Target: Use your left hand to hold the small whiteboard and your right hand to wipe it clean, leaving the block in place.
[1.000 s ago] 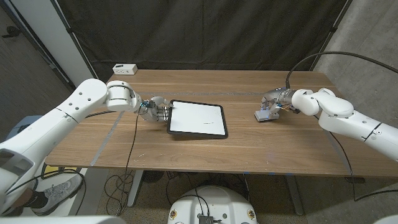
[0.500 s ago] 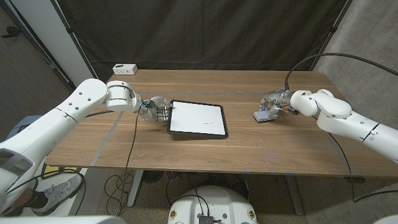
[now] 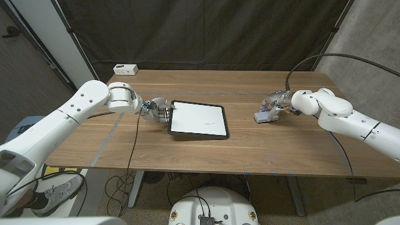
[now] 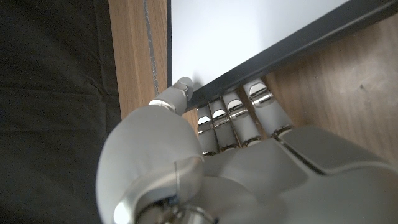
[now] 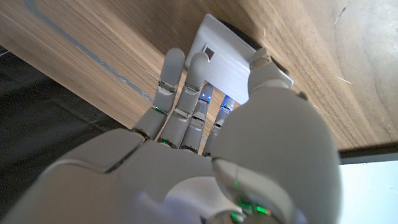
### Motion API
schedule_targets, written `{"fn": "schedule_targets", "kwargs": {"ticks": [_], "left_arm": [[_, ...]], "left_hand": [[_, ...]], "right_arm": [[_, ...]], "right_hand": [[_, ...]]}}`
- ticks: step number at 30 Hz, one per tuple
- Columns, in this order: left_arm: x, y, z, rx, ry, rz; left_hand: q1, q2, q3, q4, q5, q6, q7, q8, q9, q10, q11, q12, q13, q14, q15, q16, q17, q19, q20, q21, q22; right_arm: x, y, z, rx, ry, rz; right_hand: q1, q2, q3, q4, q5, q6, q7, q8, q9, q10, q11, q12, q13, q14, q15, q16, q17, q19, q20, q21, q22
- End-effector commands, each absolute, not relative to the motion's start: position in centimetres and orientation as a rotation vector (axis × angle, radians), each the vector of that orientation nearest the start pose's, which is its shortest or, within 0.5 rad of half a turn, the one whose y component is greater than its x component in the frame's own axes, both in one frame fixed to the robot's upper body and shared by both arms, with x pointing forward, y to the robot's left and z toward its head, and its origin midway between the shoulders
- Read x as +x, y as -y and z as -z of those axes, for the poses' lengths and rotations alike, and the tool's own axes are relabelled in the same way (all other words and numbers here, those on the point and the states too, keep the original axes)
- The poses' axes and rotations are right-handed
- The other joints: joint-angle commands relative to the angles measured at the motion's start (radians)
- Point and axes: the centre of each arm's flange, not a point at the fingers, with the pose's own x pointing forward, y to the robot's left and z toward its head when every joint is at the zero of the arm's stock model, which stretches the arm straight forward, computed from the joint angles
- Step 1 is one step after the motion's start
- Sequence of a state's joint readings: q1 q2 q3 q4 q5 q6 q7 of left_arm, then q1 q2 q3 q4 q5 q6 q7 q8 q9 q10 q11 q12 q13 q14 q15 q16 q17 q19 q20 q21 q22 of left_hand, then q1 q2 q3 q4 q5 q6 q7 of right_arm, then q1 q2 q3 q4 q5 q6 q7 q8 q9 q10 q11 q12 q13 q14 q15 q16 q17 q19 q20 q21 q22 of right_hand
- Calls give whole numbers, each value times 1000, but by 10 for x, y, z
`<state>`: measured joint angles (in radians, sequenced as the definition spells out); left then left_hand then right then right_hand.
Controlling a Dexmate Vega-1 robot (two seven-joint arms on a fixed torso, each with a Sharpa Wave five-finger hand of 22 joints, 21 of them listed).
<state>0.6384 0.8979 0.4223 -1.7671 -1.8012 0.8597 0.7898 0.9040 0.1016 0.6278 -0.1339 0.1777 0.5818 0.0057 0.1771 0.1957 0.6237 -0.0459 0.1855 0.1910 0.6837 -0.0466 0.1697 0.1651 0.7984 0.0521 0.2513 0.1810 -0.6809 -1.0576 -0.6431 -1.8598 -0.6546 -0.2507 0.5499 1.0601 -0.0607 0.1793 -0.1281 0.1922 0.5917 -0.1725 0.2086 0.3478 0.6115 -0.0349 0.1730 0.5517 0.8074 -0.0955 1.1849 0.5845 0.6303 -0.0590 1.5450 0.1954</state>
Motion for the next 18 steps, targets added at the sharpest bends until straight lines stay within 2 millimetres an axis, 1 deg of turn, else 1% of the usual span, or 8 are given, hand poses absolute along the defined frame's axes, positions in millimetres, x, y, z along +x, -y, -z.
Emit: {"fn": "schedule_targets", "kwargs": {"ticks": [1,3,6,8,11,14,15,18], "left_arm": [[575,-281,-7,-197,-414,118],[575,-282,-7,-195,-415,113],[574,-285,-8,-190,-415,112],[574,-287,-9,-179,-412,107],[574,-290,-10,-177,-407,105],[574,-293,-11,-167,-403,105],[574,-294,-11,-166,-402,111],[575,-295,-11,-165,-399,120]], "left_hand": [[-8,1,1,-3,5,-5,1,7,0,-2,-3,3,-1,-2,3,5,2,-4,4,-2,1],[-9,2,1,-4,5,-5,3,7,0,-3,-2,3,-1,-3,1,4,2,-4,5,-2,1],[-9,3,2,-4,5,-8,1,7,0,-4,-2,3,-1,-5,1,4,2,-5,7,-3,1],[-11,3,1,-5,5,-11,2,6,0,-10,2,2,-1,-15,4,1,2,-13,13,-7,1],[-12,3,-3,-8,4,-17,1,5,0,-21,5,-1,-1,-39,9,-3,4,-24,25,-12,1],[-14,2,-15,-11,2,-37,-2,1,0,-38,8,-4,-1,-69,21,-4,8,-39,42,-20,1],[-19,0,-22,-10,1,-46,-5,-1,0,-46,3,-5,-1,-74,23,-2,9,-41,45,-22,1],[-27,-2,-39,-10,0,-64,-5,-2,-1,-80,18,-10,-2,-109,34,-3,11,-57,61,-30,0]], "right_arm": [[593,299,-21,-1845,111,-223],[592,299,-21,-1844,110,-228],[591,299,-22,-1844,105,-232],[590,300,-24,-1846,104,-236],[590,300,-26,-1850,89,-250],[589,300,-27,-1848,89,-251],[589,300,-27,-1850,91,-251],[589,299,-29,-1849,86,-255]], "right_hand": [[-21,0,-11,1,-4,-41,5,-13,-4,-33,15,1,-6,-22,-122,5,-5,-15,-95,-5,0],[-29,-1,-14,2,-5,-59,12,-17,-5,-49,22,0,-9,-29,-122,7,-7,-20,-92,-7,-1],[-41,-3,-18,3,-7,-85,15,-20,-8,-76,34,1,-16,-46,-122,9,-13,-30,-89,-10,-3],[-45,-4,-19,3,-7,-106,19,-23,-9,-88,41,2,-19,-55,-122,10,-16,-34,-87,-11,-3],[-50,-4,-20,3,-8,-120,18,-24,-11,-102,48,2,-22,-65,-121,12,-17,-37,-84,-13,-4],[-54,-3,-21,3,-9,-137,23,-26,-12,-109,51,3,-24,-72,-120,13,-19,-43,-82,-15,-4],[-55,-4,-21,3,-9,-141,22,-27,-12,-111,52,3,-25,-74,-121,14,-19,-45,-81,-15,-4],[-57,-3,-21,3,-9,-151,21,-27,-13,-117,56,4,-27,-80,-121,13,-23,-45,-79,-15,-5]]}}
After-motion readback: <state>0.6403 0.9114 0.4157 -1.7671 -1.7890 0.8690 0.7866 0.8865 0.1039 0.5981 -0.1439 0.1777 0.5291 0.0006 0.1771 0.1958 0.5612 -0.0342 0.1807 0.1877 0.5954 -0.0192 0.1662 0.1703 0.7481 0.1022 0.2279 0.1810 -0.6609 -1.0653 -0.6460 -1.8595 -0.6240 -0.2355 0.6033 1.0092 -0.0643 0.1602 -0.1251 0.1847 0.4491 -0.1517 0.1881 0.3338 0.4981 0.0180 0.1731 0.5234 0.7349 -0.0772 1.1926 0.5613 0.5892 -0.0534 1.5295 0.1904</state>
